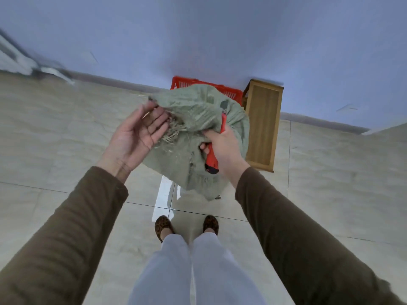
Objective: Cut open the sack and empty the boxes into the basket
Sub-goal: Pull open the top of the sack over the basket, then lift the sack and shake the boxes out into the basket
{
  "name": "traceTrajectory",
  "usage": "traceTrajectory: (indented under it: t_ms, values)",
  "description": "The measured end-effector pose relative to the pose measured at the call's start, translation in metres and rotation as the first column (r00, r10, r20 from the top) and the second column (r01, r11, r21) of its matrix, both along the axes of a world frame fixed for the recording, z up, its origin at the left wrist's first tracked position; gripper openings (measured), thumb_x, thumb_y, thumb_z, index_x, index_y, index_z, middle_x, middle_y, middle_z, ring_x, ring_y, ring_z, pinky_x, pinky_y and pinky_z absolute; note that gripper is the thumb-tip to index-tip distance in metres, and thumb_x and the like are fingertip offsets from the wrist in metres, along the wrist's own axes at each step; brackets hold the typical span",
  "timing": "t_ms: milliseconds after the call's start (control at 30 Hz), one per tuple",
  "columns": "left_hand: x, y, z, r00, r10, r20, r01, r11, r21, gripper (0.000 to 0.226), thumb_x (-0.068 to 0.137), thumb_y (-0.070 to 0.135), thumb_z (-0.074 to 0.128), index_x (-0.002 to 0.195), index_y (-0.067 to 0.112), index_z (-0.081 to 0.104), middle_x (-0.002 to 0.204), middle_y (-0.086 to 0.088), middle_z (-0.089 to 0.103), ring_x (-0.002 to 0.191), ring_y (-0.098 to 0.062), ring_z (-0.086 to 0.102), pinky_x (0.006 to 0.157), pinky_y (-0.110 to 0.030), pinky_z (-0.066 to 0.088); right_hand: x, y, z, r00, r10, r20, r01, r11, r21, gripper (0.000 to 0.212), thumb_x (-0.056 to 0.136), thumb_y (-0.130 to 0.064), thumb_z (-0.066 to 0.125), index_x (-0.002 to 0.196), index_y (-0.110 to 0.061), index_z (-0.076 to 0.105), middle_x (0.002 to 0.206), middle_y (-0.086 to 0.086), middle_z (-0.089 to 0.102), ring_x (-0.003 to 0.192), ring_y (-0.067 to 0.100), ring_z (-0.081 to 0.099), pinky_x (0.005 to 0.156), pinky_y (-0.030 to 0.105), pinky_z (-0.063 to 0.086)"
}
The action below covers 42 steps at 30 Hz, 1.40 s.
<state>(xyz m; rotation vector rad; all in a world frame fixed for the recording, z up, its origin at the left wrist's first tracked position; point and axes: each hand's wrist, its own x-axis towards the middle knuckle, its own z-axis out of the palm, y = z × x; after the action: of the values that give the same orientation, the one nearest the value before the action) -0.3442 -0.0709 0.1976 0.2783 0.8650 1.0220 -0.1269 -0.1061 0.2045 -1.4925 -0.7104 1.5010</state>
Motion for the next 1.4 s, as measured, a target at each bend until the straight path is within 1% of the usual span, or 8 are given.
traceTrajectory:
  t_ms: [133, 367, 567, 833, 1000, 1167, 1267, 1400]
  values:
    - [-0.053, -0.03, -0.016, 0.906, 0.212, -0.366, -0.316, 0.915, -0.251, 0.02, 0.106, 0.026, 0.058, 0.124, 0.018, 0.06, 0.128, -0.005, 0.063, 0.105, -0.013, 0.064, 0.101, -0.025, 0.051, -0.019, 0.025, 0.077, 0.996, -0.041, -0.083, 0.047, 0.996, 0.073, 0.013, 0.095, -0.013, 0.067, 0.101, -0.025, 0.066, 0.058, 0.001, 0.062, 0.043, 0.015, 0.052, 0.04, 0.025, 0.042]
    - [-0.095, -0.079, -0.003, 0.774, 0.238, -0.587, -0.557, 0.697, -0.452, 0.146, 0.058, 0.084, 0.075, 0.168, 0.022, 0.001, 0.175, -0.004, 0.018, 0.157, -0.027, 0.029, 0.127, -0.041, 0.026, -0.032, 0.051, 0.204, 0.976, -0.121, -0.179, 0.164, 0.954, 0.252, 0.01, 0.092, -0.015, 0.065, 0.092, -0.015, 0.055, 0.05, -0.005, 0.051, 0.036, 0.008, 0.048, 0.037, 0.02, 0.038]
    - [-0.111, -0.003, 0.025, 0.873, 0.297, -0.387, -0.424, 0.855, -0.298, 0.047, 0.107, 0.024, 0.057, 0.154, 0.019, 0.049, 0.151, -0.007, 0.059, 0.098, -0.016, 0.065, 0.09, -0.036, 0.051, 0.004, 0.092, 0.266, 0.964, -0.246, -0.102, 0.267, 0.897, 0.353, 0.019, 0.098, -0.013, 0.059, 0.111, -0.009, 0.046, 0.059, 0.002, 0.045, 0.04, 0.011, 0.045, 0.039, 0.022, 0.034]
    - [-0.041, 0.106, 0.11, 0.937, 0.182, -0.299, -0.217, 0.972, -0.086, 0.026, 0.107, 0.01, 0.055, 0.132, 0.013, 0.062, 0.111, -0.005, 0.073, 0.086, -0.012, 0.073, 0.076, -0.028, 0.063, 0.05, 0.166, 0.198, 0.934, -0.075, 0.348, 0.022, 0.988, 0.153, 0.025, 0.097, 0.008, 0.058, 0.11, -0.012, 0.065, 0.079, 0.003, 0.068, 0.042, 0.003, 0.063, 0.038, 0.016, 0.045]
    - [0.04, 0.173, 0.144, 0.948, 0.067, -0.313, -0.08, 0.996, -0.026, 0.032, 0.104, 0.01, 0.062, 0.136, 0.007, 0.063, 0.12, -0.009, 0.07, 0.113, -0.022, 0.066, 0.108, -0.04, 0.055, 0.071, 0.228, 0.135, 0.908, 0.168, 0.384, -0.155, 0.986, -0.065, 0.043, 0.097, 0.001, 0.067, 0.139, -0.009, 0.06, 0.11, 0.009, 0.074, 0.076, 0.013, 0.07, 0.06, 0.02, 0.058]
    - [0.076, 0.214, 0.146, 0.919, 0.089, -0.383, -0.071, 0.996, 0.061, 0.015, 0.105, 0.006, 0.058, 0.103, 0.01, 0.073, 0.087, -0.001, 0.077, 0.07, -0.006, 0.076, 0.063, -0.021, 0.062, 0.087, 0.271, 0.128, 0.548, 0.309, 0.777, -0.34, 0.931, -0.13, 0.08, 0.077, -0.047, 0.087, 0.143, -0.02, 0.05, 0.13, 0.006, 0.064, 0.109, 0.026, 0.066, 0.09, 0.041, 0.058]
    - [0.098, 0.219, 0.143, 0.883, 0.071, -0.463, -0.002, 0.989, 0.149, 0.017, 0.106, 0.004, 0.056, 0.102, 0.004, 0.073, 0.081, -0.005, 0.078, 0.069, -0.012, 0.077, 0.064, -0.022, 0.06, 0.054, 0.279, 0.135, 0.81, 0.364, 0.46, -0.385, 0.922, -0.052, 0.064, 0.07, -0.067, 0.082, 0.107, -0.019, 0.061, 0.084, 0.0, 0.065, 0.058, 0.009, 0.061, 0.05, 0.024, 0.047]
    - [0.127, 0.226, 0.129, 0.88, -0.1, -0.465, 0.223, 0.951, 0.217, 0.024, 0.107, 0.001, 0.048, 0.105, 0.0, 0.072, 0.091, -0.02, 0.072, 0.088, -0.033, 0.071, 0.091, -0.043, 0.057, 0.021, 0.313, 0.128, 0.943, 0.249, 0.223, -0.233, 0.968, -0.096, 0.027, 0.089, -0.034, 0.078, 0.084, -0.013, 0.061, 0.053, 0.002, 0.049, 0.037, 0.013, 0.042, 0.039, 0.026, 0.031]
